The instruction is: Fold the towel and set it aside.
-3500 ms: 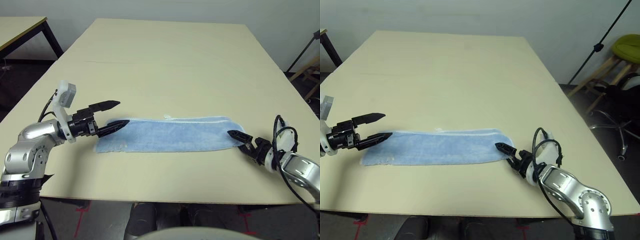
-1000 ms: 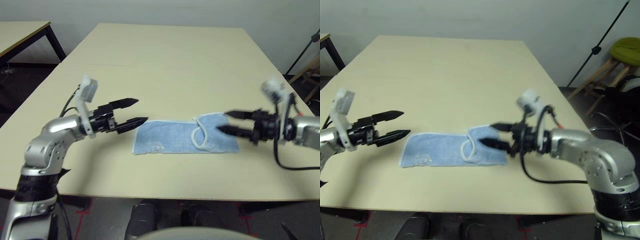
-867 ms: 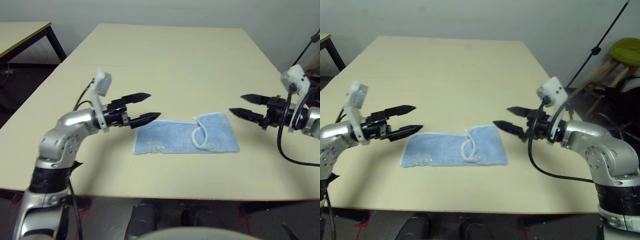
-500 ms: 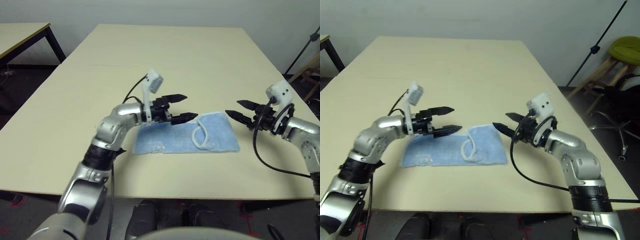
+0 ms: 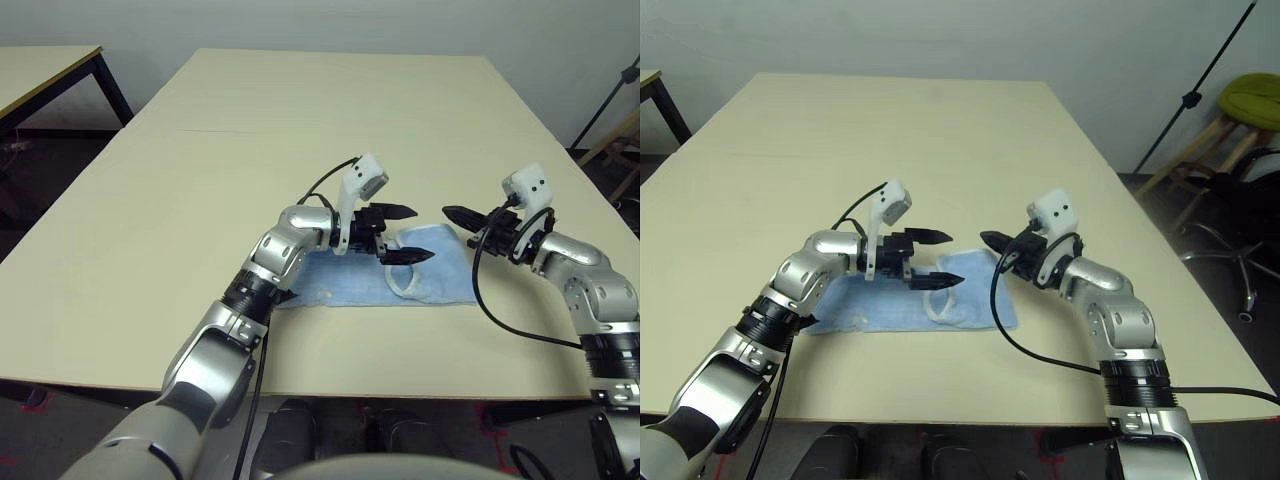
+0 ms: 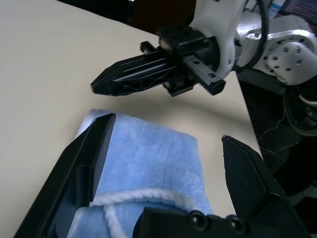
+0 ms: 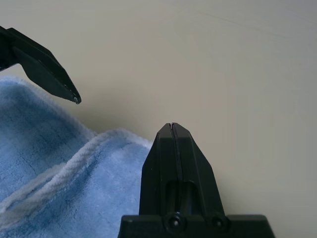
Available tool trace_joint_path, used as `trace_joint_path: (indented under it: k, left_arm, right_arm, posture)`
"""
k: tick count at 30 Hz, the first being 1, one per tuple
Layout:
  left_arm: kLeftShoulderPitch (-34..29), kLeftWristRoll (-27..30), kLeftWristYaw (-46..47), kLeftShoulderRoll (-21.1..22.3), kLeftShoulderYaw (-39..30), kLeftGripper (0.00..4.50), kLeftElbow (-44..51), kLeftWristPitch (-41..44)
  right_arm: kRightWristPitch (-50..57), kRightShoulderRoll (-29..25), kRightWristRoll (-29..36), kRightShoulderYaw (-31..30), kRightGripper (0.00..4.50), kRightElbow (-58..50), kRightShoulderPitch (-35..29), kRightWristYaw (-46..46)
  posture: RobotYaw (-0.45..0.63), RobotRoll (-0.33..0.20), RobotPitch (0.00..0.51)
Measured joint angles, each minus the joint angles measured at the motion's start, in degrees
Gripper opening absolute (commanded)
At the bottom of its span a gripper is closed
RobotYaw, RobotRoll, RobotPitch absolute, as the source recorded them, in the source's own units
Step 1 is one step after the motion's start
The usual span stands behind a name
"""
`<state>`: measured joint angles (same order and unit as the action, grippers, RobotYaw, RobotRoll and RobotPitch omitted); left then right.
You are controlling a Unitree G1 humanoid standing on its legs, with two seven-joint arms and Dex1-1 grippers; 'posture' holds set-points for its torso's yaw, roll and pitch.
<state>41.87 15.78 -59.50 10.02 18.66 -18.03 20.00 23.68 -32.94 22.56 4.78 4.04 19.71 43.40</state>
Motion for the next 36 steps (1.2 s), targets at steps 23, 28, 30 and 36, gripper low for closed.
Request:
trace_joint_path:
  k: [23, 28, 30, 36]
  left_arm:
    - [0.66, 0.21, -1.52, -2.35, -2.11, 3.21, -1.40, 0.91]
    - [0.95, -0.03, -1.52, -2.67, -2.11, 1.39, -2.59, 0.13]
    - [0.97, -0.09, -1.55, -3.10, -2.08, 0.70, -2.71, 0.12]
    - [1.74, -3.44, -2.56, -3.49, 1.15, 0.01, -6.04, -0.61]
  right_arm:
    - [-0.40, -1.50, 0.06, 1.88, 0.00, 0.76, -0.32, 1.79]
    - [-0.40, -1.48, 0.08, 1.88, 0.00, 0.75, -0.33, 1.96]
    - [-0.40, -1.41, 0.08, 1.88, 0.00, 0.75, -0.33, 1.99]
    - [-0.81, -0.04, -0.41, 1.32, 0.00, 0.77, -0.33, 1.95]
  posture:
    - [0.06, 0.000, 0.047]
    - [0.06, 0.000, 0.048]
    - [0.06, 0.000, 0.049]
    - [0.06, 0.000, 0.050]
